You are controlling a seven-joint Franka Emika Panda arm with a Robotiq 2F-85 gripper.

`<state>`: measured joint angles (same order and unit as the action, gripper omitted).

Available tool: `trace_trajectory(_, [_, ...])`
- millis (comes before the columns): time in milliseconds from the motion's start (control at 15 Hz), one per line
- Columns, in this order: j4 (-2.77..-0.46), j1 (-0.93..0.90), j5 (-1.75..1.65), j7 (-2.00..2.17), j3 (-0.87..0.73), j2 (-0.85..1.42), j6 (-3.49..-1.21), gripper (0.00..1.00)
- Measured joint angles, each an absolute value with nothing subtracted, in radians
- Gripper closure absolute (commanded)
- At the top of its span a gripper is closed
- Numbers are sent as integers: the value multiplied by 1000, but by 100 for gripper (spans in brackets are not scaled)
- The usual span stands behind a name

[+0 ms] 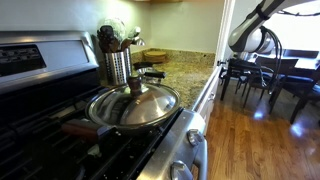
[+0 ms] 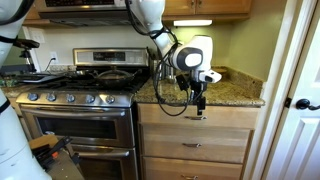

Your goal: Open the topmost drawer fully

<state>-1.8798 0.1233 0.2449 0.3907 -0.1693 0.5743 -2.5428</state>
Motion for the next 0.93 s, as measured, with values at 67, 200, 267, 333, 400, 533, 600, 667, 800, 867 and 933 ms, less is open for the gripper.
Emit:
trace_trajectory(67, [-1872,127,248,389,-168,590,-2560,0])
trace_trajectory(200, [-1852,136,261,378,-159,621,-2585,0])
trace_trajectory(267, [-1838,140,269,375,-156,637,-2593,0])
trace_trajectory(333, [-1825,144,275,373,-152,654,-2596,0])
trace_trajectory(400, [-1809,149,285,370,-146,671,-2597,0])
trace_trajectory(533, [-1780,161,305,363,-131,704,-2597,0])
trace_trajectory(600, [-1764,169,317,358,-120,720,-2597,0])
trace_trajectory(667, [-1749,177,329,353,-108,736,-2597,0])
trace_trajectory(800, [-1718,194,353,338,-84,765,-2597,0])
trace_trajectory(867, [-1702,201,364,331,-73,779,-2597,0])
trace_trajectory(933, [-1688,206,370,327,-65,790,-2597,0])
